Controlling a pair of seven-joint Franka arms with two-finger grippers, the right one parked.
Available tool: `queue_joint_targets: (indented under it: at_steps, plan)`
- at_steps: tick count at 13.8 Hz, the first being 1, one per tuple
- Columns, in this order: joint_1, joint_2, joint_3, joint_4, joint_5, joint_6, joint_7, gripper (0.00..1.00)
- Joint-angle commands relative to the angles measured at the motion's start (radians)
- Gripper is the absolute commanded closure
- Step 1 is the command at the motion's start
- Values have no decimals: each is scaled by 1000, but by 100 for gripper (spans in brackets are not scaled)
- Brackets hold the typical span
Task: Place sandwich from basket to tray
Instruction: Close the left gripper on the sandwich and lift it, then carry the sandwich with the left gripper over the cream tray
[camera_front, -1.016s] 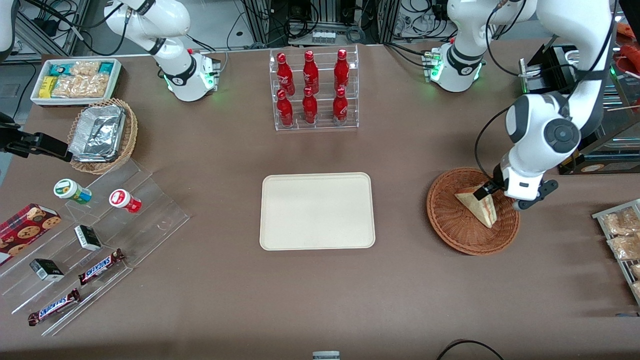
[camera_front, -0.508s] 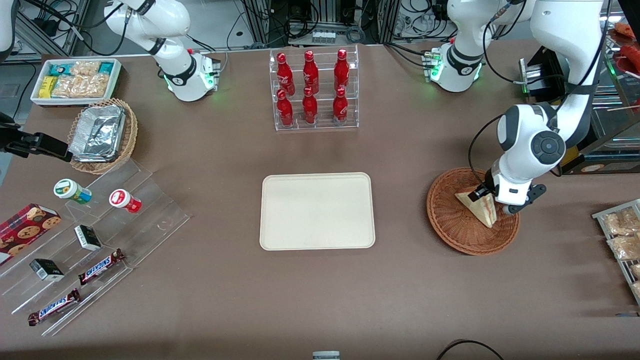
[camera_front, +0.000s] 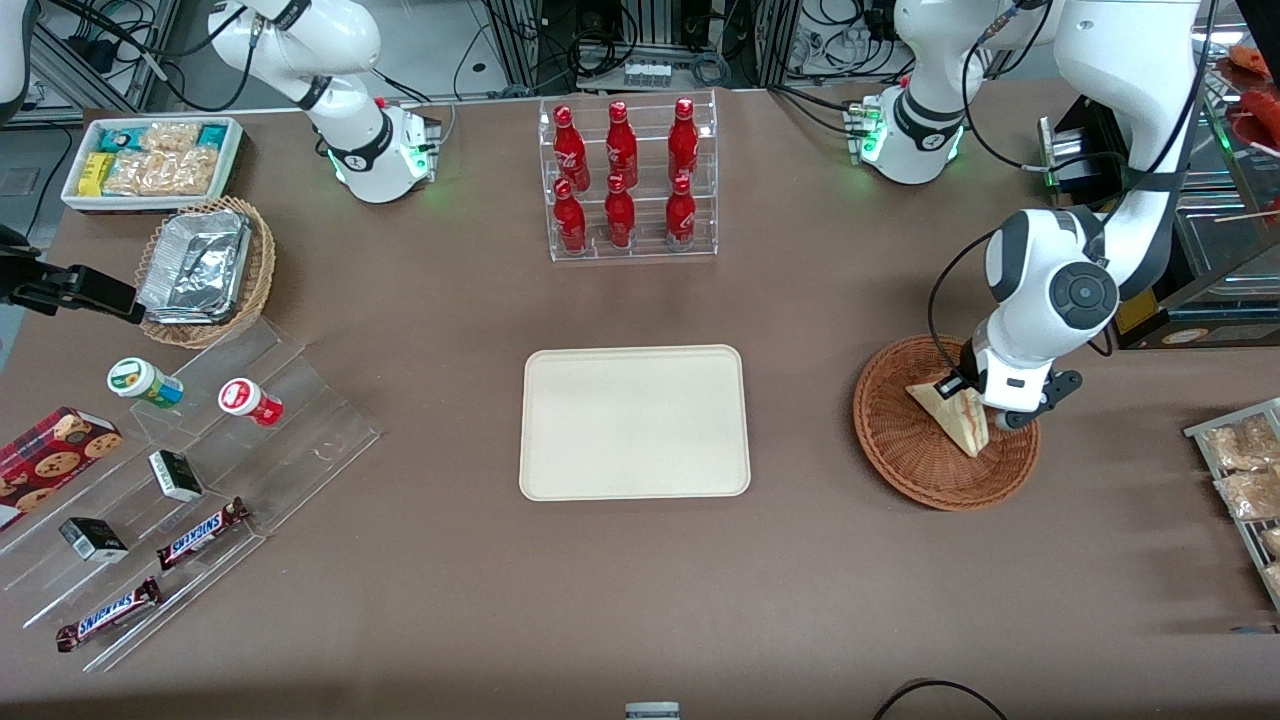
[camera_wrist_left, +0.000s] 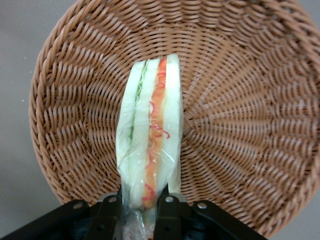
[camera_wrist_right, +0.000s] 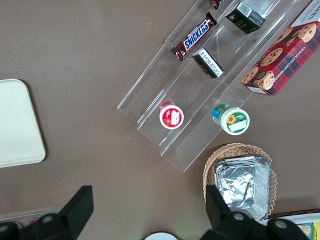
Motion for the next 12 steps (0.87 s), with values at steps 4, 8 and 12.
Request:
queue_joint_targets:
  at_steps: [4,8,12]
  plan:
    - [-103,8,-2,226,23,-276,-13,100]
    - [-267,12,-2,321,70,-358,-5,100]
    - [-448,95,-2,444,70,-361,-6,100]
